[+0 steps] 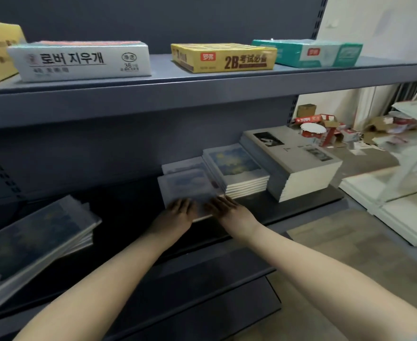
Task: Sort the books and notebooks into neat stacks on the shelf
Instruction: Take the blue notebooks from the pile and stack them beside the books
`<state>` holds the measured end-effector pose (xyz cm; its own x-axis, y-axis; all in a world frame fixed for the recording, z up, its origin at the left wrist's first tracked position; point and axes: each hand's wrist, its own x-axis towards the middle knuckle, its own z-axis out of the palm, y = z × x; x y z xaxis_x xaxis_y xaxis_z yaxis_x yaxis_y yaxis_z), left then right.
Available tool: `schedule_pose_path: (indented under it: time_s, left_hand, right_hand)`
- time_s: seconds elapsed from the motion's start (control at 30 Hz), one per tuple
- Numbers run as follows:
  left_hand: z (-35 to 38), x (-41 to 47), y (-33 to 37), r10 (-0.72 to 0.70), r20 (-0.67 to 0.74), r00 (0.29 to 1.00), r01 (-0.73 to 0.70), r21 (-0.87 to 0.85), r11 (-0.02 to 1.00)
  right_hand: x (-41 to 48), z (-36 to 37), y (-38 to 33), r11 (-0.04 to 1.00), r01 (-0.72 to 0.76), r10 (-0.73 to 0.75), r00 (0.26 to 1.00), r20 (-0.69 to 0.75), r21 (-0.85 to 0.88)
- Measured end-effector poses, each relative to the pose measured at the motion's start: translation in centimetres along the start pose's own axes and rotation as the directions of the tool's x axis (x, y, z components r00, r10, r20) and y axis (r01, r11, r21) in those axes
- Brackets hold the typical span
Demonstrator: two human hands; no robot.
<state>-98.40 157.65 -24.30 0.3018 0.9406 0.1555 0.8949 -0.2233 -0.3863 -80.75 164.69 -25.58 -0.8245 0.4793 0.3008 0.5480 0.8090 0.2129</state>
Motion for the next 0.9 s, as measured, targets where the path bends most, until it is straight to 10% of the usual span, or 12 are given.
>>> schedule_pose_path:
  time_s: [0.57,0.9]
  left_hand:
    - [3.3,5.6,-1.0,-0.248,0.145,0.958,0.285,-0.372,0.883]
    - [4.8,6.4,-2.3,-0.228,0.157,0.961,0.273,-0.412,0.869]
  right_hand:
    - [4.0,1.6,1.8,0.964,-0.266,0.251,0.903,0.349,-0.006]
    - [5.3,3.0,1.8,0.951,-0.302,0.308,0.912,0.272,-0.067]
